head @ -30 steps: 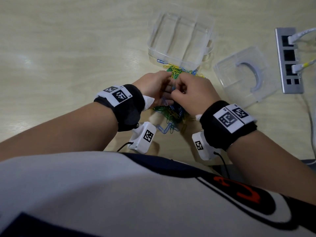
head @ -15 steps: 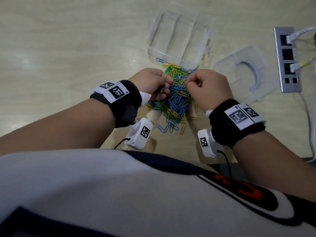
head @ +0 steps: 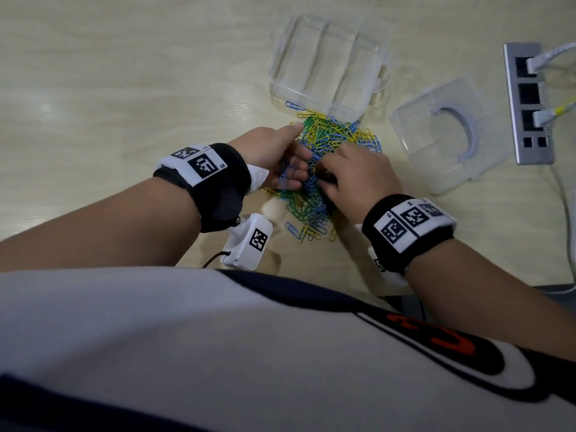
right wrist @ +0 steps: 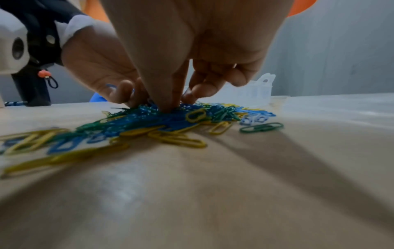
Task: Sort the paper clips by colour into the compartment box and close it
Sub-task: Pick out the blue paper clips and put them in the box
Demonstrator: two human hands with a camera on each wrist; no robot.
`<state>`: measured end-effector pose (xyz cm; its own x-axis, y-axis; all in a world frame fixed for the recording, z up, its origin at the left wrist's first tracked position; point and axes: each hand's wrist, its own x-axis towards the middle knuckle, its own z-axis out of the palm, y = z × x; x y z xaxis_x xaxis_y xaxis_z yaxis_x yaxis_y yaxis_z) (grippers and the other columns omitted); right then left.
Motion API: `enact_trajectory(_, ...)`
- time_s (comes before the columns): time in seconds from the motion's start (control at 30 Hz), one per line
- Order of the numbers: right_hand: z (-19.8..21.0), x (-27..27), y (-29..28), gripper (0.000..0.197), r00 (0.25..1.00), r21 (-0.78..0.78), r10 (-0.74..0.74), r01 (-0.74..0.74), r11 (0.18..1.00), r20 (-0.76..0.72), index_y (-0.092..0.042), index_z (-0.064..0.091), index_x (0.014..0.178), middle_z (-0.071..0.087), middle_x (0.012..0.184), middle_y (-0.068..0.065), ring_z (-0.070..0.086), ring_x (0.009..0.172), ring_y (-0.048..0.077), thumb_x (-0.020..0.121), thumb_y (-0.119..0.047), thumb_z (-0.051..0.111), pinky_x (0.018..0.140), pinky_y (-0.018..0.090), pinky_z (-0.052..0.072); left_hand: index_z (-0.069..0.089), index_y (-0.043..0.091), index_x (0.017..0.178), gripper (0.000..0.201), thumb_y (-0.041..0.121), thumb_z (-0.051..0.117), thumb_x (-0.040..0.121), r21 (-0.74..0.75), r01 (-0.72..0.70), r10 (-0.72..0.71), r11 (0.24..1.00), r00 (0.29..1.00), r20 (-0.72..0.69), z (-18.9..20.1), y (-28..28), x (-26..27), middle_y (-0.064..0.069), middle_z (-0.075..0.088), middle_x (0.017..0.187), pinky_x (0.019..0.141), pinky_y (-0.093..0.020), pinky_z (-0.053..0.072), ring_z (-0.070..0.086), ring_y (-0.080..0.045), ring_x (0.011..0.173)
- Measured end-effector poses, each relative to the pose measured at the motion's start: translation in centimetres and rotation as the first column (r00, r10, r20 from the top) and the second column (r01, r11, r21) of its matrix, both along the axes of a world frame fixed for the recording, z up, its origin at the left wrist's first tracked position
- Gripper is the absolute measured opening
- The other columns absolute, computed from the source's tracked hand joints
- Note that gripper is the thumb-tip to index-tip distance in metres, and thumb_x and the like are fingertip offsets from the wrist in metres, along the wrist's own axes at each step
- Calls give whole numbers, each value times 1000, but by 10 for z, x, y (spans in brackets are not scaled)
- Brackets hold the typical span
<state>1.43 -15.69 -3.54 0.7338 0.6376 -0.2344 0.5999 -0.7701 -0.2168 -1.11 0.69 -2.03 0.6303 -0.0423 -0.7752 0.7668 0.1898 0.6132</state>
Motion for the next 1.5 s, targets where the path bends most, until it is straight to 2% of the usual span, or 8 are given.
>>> enact_trajectory(0.17, 6, 6, -6, 18, 998, 58, -38, 35, 998, 52, -21, 68, 98, 57, 100, 7, 54, 101, 32, 87, -31, 59, 80, 38, 37, 58, 9, 80, 50, 47, 32, 100, 18, 5, -5, 1000, 1000, -10, 1, 4, -1, -5, 54, 67, 57, -24, 52, 56, -13, 51)
enact_trajectory(0.47, 21, 3, 5, 12, 987, 363, -103, 141, 921, -122, -24, 65, 88, 52, 85, -10, 56, 81, 17, 79, -29, 59, 83, 38, 41, 59, 6, 90, 51, 50, 33, 99, -32, 3, -2, 999, 1000, 11, 3, -8, -2, -8, 63, 75, 68, -33, 56, 63, -20, 65)
enact_trajectory(0.63, 20, 1, 6, 23, 984, 459, -87, 148, 876, -153, -22, 69, 103, 62, 96, -4, 60, 89, 16, 84, -23, 57, 85, 36, 47, 57, 8, 83, 49, 46, 30, 100, -66, -5, 5, 998, 1000, 4, 5, -9, -2, -5, 54, 63, 55, -21, 52, 53, -15, 52)
enact_trajectory(0.73, 14, 5, 1, 15, 978, 335, -148, 190, 923, -147, -19, 66, 98, 59, 96, -1, 59, 93, 20, 85, -21, 58, 84, 34, 45, 58, 7, 83, 54, 47, 26, 100, -13, 2, -2, 1000, 1000, -13, 4, 0, -3, -6, 53, 66, 53, -19, 51, 54, -12, 47)
enact_trajectory(0.9, 2, -4, 11, 39, 992, -43, -58, 53, 998, -108, -20, 59, 101, 58, 104, 3, 56, 100, 25, 83, -55, 60, 83, 38, 40, 59, 7, 86, 58, 51, 24, 100, 6, -27, 27, 1000, 999, -18, 2, 12, -5, -7, 57, 70, 56, -22, 52, 57, -16, 57)
enact_trajectory(1.17, 7, 4, 10, 20, 991, 54, -128, 131, 990, -50, -23, 68, 100, 63, 101, 2, 57, 101, 27, 91, -33, 53, 88, 38, 40, 58, 5, 88, 59, 53, 26, 99, 25, -39, 40, 999, 999, -20, 1, 17, -9, -9, 57, 72, 56, -23, 51, 57, -18, 60)
enact_trajectory(1.4, 24, -2, 27, 33, 993, 280, -48, 76, 957, -106, -26, 68, 106, 66, 99, 0, 59, 97, 22, 86, -46, 51, 88, 41, 44, 63, 0, 96, 57, 53, 41, 94, 27, -46, 46, 999, 999, 7, -4, 6, -6, -14, 63, 74, 62, -36, 55, 61, -27, 59)
enact_trajectory(1.5, 21, 1, 24, 25, 976, 385, -166, 209, 899, -141, -23, 68, 103, 66, 98, -1, 59, 95, 18, 87, -36, 53, 86, 32, 44, 62, -2, 92, 57, 49, 36, 98, -13, -55, 55, 998, 998, 1, -5, 5, -8, -15, 61, 72, 59, -28, 53, 59, -24, 57)
